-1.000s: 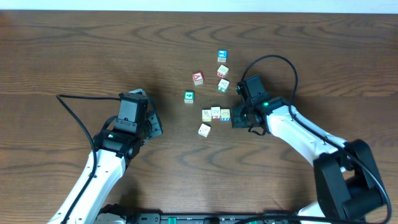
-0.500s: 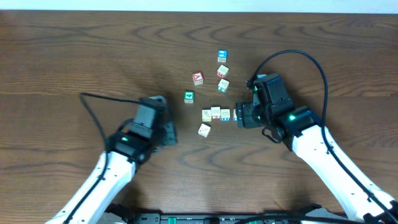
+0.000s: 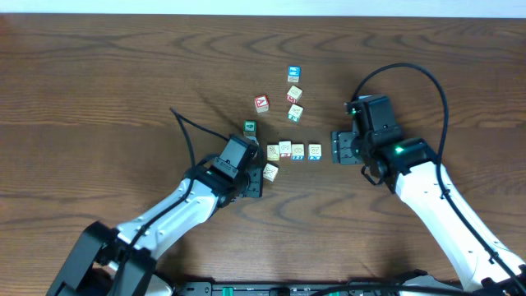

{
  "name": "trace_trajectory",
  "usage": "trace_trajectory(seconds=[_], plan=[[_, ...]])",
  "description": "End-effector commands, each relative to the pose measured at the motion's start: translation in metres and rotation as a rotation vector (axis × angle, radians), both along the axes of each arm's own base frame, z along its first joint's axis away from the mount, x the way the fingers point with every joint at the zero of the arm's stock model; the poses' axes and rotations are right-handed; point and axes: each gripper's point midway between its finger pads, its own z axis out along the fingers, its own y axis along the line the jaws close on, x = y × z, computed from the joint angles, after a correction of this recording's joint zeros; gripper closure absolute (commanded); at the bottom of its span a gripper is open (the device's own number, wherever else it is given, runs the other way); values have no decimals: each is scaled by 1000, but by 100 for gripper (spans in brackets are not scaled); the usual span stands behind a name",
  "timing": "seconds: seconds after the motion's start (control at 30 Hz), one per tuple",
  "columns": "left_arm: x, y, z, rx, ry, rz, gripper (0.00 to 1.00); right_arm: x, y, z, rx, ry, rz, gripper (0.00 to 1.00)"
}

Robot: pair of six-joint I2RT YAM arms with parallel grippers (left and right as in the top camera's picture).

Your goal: Lift 5 blocks

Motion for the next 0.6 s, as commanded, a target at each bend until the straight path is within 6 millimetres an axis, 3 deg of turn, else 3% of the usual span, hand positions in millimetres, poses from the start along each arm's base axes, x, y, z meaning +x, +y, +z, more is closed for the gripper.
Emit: trace_trajectory(seconds=[0.0, 0.23, 0.57], plan=[[-1, -22, 8, -41, -17, -125, 49, 6, -11, 3, -4, -12, -28, 23], [-6, -45, 19, -31, -78, -255, 45, 7, -15, -2, -3, -1, -38, 23], [10, -30, 18, 95, -173, -237, 45, 5, -15, -9, -9, 20, -38, 24]])
